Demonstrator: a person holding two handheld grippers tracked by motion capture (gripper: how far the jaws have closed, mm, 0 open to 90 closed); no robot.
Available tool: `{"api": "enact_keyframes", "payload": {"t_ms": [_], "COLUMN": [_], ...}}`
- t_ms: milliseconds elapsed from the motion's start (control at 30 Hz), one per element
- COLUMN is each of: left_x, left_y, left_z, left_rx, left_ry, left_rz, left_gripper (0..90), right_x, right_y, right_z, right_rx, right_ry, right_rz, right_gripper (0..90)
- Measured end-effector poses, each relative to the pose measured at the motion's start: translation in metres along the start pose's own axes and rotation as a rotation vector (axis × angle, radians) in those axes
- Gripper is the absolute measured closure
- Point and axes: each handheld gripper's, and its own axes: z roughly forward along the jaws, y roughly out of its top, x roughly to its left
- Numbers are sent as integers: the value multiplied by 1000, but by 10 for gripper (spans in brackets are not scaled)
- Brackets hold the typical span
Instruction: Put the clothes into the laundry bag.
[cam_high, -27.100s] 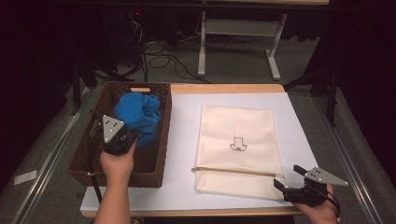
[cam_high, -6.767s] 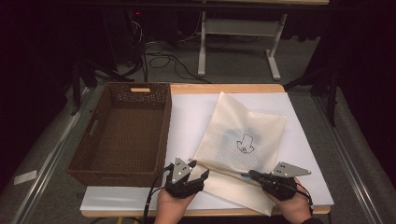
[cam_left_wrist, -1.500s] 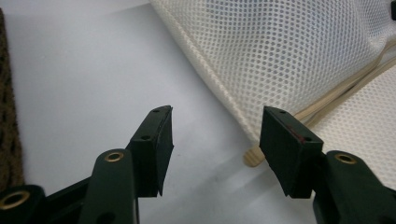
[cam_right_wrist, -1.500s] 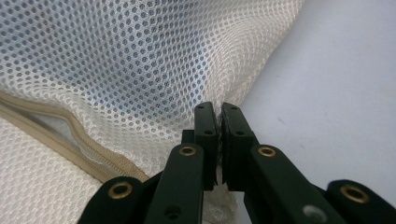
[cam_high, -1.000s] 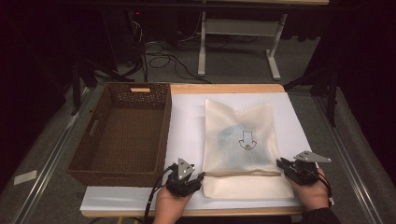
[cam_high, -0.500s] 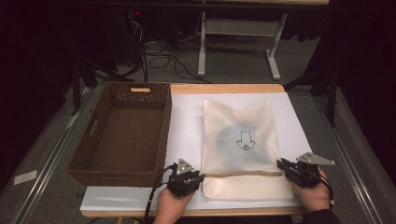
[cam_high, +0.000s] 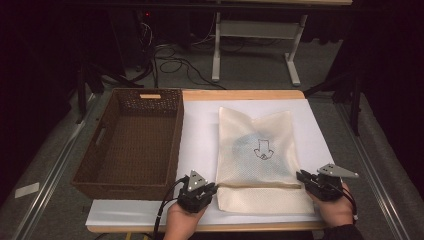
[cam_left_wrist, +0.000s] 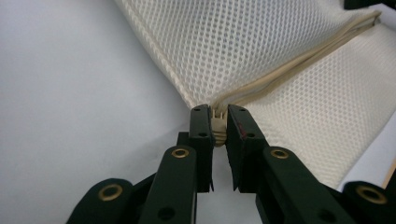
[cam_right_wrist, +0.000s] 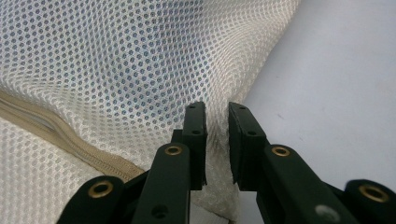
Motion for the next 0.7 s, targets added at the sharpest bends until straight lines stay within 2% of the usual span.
{"api": "enact_keyframes", "payload": {"t_ms": [133,267,467,567,700], "left_x": [0,-6,-14,-19,-20], "left_y": [1,3,4,4,6], "left_z": [-2,-2,1,5,0], "left_rx": [-8,-17,-28,-26,-60], "left_ry": [-5,9,-13,-22,-15], "left_rz": [-1,27,46,74,73], "left_gripper": [807,804,798,778,729], "right_x": [0,1,1,1,1], "right_y": [0,0,0,-1,0], "right_z": [-1,-1,-1,-1,-1], "right_rx": [2,-2,-4,-2,-6], "right_ry": [-2,-3,-1,0,2], "right_rz": [5,12,7,5,12], "right_gripper": [793,792,793,792,793]}}
